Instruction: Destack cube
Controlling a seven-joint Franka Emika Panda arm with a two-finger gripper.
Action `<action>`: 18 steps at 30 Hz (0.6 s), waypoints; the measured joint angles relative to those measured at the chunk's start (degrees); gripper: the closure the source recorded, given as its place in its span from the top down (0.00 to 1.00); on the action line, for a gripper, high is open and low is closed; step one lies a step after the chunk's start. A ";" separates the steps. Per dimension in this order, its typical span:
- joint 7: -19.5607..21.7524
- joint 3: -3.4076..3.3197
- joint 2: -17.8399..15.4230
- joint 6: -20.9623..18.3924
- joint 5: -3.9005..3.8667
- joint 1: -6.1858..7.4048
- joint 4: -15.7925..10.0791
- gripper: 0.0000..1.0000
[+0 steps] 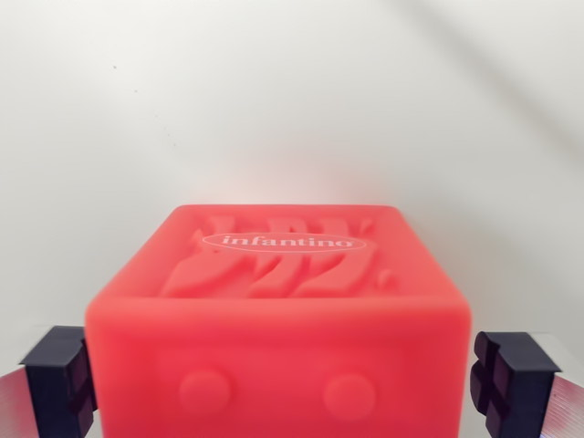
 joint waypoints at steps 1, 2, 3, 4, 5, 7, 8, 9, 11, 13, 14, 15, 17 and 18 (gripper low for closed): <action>0.00 0.00 0.00 0.00 0.00 0.00 0.00 1.00; 0.00 0.00 0.00 0.00 0.00 0.01 0.00 1.00; 0.00 0.00 0.00 0.00 0.00 0.01 0.00 1.00; 0.01 -0.01 -0.01 -0.01 0.00 0.02 0.00 1.00; 0.01 -0.03 -0.03 -0.03 0.00 0.04 -0.01 1.00; 0.03 -0.10 -0.18 -0.13 0.00 0.12 -0.05 1.00; 0.04 -0.15 -0.34 -0.22 0.00 0.16 -0.10 1.00; 0.05 -0.21 -0.56 -0.37 -0.01 0.21 -0.16 1.00; 0.11 -0.42 -1.18 -0.76 -0.08 0.36 -0.34 1.00; 0.17 -0.61 -1.69 -1.06 -0.15 0.52 -0.48 1.00; 0.21 -0.76 -2.08 -1.32 -0.22 0.66 -0.58 1.00; 0.26 -0.90 -2.46 -1.62 -0.29 0.78 -0.67 1.00; 0.37 -1.23 -3.25 -2.23 -0.44 1.06 -0.85 1.00; 0.44 -1.42 -3.68 -2.55 -0.54 1.23 -0.97 1.00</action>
